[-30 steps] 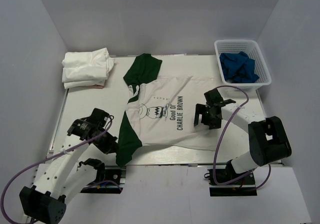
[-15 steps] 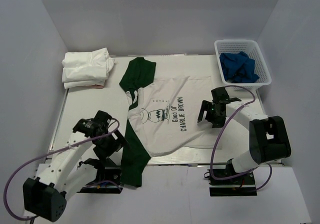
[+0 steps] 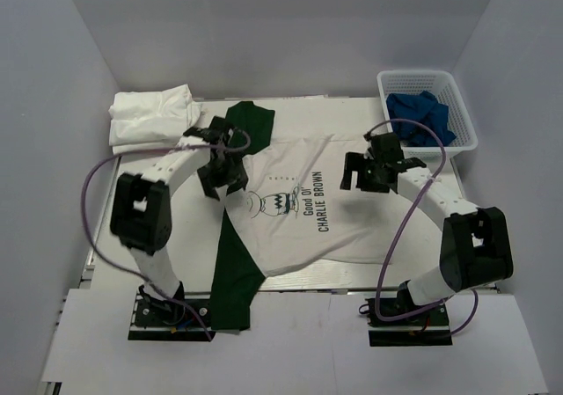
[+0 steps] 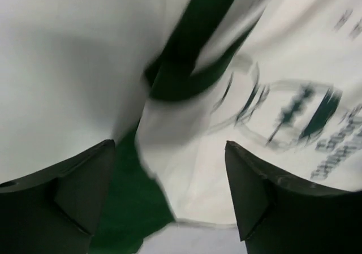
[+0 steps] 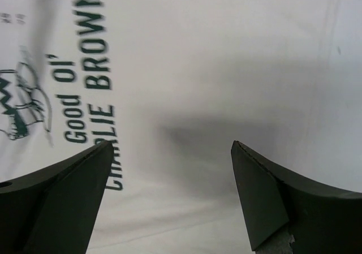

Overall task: Fold and stack the t-shirts
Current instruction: Flatten out the tshirt

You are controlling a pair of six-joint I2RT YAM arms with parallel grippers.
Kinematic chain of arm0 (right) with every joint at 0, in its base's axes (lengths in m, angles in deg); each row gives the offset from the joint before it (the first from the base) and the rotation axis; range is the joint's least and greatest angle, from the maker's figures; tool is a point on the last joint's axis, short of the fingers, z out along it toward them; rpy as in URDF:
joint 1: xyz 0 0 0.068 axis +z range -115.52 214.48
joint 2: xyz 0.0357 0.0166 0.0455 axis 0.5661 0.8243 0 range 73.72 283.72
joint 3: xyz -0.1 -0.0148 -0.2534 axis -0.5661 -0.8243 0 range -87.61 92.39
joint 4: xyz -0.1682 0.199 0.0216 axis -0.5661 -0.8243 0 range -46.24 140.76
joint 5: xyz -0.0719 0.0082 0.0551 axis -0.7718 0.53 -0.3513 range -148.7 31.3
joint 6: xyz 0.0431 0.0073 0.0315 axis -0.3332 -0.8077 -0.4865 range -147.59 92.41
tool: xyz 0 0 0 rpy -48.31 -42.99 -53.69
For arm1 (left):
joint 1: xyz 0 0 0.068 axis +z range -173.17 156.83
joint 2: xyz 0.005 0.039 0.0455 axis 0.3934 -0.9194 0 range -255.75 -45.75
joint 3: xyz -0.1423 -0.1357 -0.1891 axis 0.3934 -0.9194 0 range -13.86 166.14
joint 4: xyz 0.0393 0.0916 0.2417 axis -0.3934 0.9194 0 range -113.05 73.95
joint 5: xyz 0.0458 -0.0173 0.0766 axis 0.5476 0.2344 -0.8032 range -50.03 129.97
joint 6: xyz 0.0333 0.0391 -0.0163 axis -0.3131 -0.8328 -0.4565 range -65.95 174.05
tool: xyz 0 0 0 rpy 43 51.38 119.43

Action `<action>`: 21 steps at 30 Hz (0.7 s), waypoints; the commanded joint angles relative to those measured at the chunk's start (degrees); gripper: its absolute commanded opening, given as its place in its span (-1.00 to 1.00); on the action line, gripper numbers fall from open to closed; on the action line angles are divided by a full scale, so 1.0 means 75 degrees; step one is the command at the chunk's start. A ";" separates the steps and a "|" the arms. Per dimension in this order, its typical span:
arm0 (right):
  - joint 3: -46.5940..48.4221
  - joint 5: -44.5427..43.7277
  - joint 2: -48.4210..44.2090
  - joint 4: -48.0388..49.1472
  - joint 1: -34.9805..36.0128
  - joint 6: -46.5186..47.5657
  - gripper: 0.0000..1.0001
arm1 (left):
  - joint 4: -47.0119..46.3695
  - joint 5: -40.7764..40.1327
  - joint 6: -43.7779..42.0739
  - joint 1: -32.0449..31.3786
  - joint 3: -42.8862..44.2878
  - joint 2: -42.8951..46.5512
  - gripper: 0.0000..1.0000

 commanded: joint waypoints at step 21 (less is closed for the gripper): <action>0.2023 -0.1519 0.3064 0.0551 0.0242 0.0057 0.81 | 0.1713 -0.4288 -0.0024 0.0746 0.2862 -0.2332 -1.00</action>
